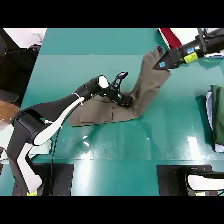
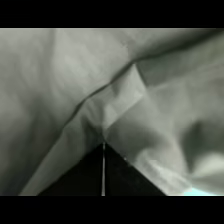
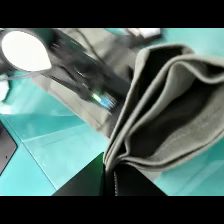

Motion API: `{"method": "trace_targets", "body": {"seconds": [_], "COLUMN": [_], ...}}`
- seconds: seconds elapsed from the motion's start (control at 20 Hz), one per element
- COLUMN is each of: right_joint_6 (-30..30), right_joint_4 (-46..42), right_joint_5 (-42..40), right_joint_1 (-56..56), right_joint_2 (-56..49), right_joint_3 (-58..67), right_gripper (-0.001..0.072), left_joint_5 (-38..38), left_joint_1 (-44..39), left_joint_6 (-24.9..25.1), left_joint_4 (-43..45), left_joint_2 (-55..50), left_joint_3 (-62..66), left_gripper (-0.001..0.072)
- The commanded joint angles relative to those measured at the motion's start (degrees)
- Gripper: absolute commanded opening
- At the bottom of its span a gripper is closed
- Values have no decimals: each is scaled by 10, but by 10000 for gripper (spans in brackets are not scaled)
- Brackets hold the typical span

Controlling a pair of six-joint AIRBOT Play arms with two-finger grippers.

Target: Fold the shirts.

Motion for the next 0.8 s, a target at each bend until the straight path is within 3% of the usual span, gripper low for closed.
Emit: {"method": "trace_targets", "body": {"seconds": [0.0,0.3,0.5,0.75], "right_joint_6": [5,5,-6,-67], "right_joint_4": [-1,1,2,108], "right_joint_5": [0,-17,-40,-171], "right_joint_1": [47,93,147,252], "right_joint_2": [-30,-55,-79,-148], "right_joint_3": [64,86,86,87], "right_gripper": [19,19,19,25], "left_joint_5": [-21,-33,-76,-134], "left_joint_1": [2,46,123,255], "left_joint_6": [-19,-31,-35,-33], "left_joint_4": [34,98,166,267], "left_joint_2": [-1,61,153,284], "left_joint_3": [1,1,1,1], "left_gripper": [27,27,27,28]}}
